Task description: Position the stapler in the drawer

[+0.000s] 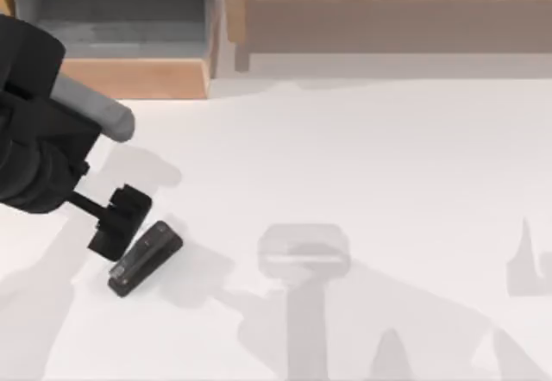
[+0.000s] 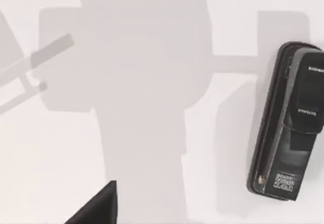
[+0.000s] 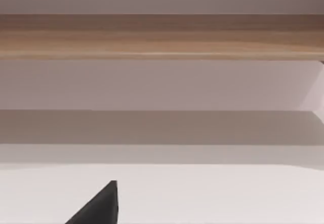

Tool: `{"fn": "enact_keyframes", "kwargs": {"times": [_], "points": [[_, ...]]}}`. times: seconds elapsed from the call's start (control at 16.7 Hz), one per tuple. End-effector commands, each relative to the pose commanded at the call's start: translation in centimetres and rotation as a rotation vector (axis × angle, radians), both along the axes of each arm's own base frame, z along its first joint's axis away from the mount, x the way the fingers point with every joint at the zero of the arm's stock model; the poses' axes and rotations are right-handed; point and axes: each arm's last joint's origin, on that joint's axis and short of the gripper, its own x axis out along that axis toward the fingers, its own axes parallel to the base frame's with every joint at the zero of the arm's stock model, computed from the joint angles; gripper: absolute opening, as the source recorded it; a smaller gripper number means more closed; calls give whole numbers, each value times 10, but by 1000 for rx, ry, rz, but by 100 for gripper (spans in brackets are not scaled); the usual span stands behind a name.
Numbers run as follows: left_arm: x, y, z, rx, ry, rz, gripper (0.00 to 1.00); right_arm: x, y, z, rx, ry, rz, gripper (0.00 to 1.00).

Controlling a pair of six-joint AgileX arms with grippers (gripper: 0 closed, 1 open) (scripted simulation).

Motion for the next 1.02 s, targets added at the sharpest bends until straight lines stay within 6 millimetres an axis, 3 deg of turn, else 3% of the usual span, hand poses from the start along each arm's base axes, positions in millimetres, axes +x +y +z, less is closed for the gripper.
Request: {"fn": "enact_keyframes", "kwargs": {"times": [0.24,0.42,0.9,1.02], "points": [[40,-33,-29,104,248,-115,100,0,0,0,0,0,0,100],[55,-48,-46,150,353,-168,100,0,0,0,0,0,0,100],[58,-51,-52,162,380,-180,100,0,0,0,0,0,0,100],[59,-52,-62,163,381,-182,100,0,0,0,0,0,0,100]]}}
